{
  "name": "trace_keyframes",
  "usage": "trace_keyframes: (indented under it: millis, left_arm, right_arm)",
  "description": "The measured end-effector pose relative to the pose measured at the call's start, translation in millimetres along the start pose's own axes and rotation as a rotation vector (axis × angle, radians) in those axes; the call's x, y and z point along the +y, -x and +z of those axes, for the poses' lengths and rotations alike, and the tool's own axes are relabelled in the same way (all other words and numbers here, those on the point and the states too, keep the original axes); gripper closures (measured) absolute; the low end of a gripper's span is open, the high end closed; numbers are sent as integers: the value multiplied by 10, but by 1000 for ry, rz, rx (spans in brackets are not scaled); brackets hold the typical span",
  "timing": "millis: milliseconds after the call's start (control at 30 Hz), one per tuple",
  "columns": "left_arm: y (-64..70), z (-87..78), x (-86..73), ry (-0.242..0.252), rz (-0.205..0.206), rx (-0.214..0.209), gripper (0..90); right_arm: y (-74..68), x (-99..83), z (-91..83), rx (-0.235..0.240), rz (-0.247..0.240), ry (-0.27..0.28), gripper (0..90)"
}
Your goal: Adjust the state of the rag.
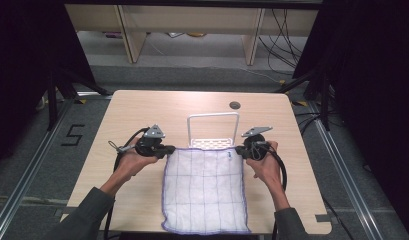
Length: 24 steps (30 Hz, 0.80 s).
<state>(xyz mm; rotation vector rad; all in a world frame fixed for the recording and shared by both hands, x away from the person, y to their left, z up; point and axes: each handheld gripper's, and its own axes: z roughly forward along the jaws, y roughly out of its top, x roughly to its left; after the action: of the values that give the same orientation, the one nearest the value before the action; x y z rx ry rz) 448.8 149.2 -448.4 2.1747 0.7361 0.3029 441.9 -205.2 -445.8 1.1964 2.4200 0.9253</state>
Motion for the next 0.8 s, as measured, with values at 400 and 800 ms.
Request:
trace_keyframes:
  millis: [400, 800]
  left_arm:
    - [-18, -193, 199, 110, 10, 12, 886]
    - [453, -459, -161, 95, 131, -71, 886]
  right_arm:
    - [57, 209, -354, -30, -25, 75, 870]
    - [-294, -166, -663, -16, -111, 94, 870]
